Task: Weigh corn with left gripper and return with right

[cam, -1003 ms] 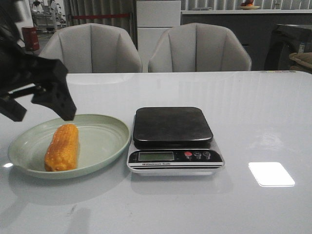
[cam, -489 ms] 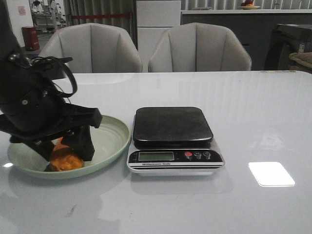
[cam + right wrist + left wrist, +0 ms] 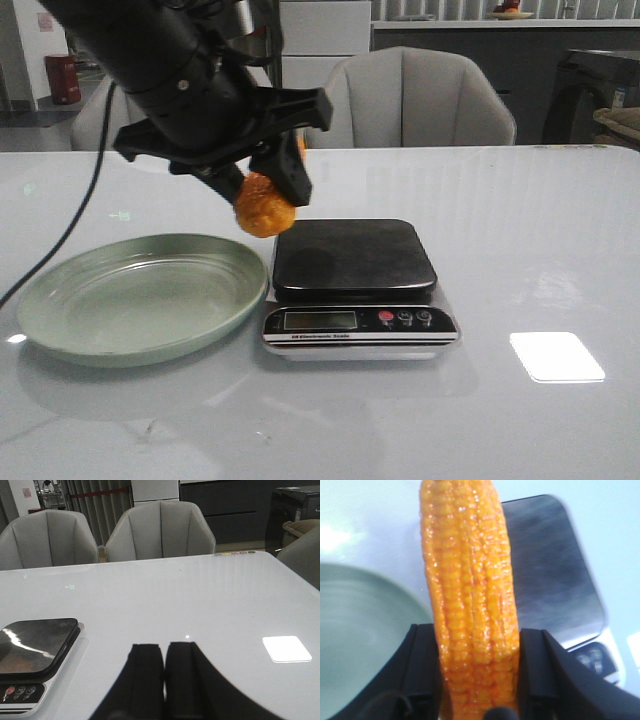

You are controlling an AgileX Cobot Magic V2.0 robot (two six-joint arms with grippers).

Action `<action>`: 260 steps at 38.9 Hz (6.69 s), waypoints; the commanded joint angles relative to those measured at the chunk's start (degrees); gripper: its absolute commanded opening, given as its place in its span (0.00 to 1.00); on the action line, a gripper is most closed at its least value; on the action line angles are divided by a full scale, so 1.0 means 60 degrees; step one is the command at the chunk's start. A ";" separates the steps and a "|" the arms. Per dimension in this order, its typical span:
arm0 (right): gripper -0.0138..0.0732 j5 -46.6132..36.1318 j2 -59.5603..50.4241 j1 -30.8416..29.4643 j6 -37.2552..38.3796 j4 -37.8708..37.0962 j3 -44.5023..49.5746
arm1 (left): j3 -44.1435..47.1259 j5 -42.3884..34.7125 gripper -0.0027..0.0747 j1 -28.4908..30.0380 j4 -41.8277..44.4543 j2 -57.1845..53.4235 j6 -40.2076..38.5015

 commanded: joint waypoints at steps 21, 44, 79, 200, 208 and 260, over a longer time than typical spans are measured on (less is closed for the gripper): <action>0.36 -0.0788 -0.0180 -0.0060 -0.0093 -0.0113 0.0101 | -0.1372 -0.0293 0.75 -0.0729 -0.1069 0.0782 -0.0067; 0.36 -0.0788 -0.0180 -0.0060 -0.0093 -0.0113 0.0101 | 0.2154 -0.0979 0.75 0.0078 0.0178 -0.4378 -0.0058; 0.36 -0.0788 -0.0180 -0.0060 -0.0093 -0.0113 0.0101 | 0.7143 0.2396 0.30 0.0208 0.3519 -1.6409 0.0112; 0.61 0.7716 1.9090 0.6070 0.7491 -0.1184 -1.6097 | 0.7499 0.2500 0.18 0.0208 0.3590 -1.6989 0.0112; 0.37 0.7646 1.9100 0.6473 0.6975 -0.1141 -1.6919 | 0.7499 0.2500 0.18 0.0208 0.3590 -1.6989 0.0112; 0.85 0.9207 1.6855 0.5753 0.1097 -0.0272 -1.7074 | 0.7499 0.2500 0.18 0.0208 0.3590 -1.6989 0.0112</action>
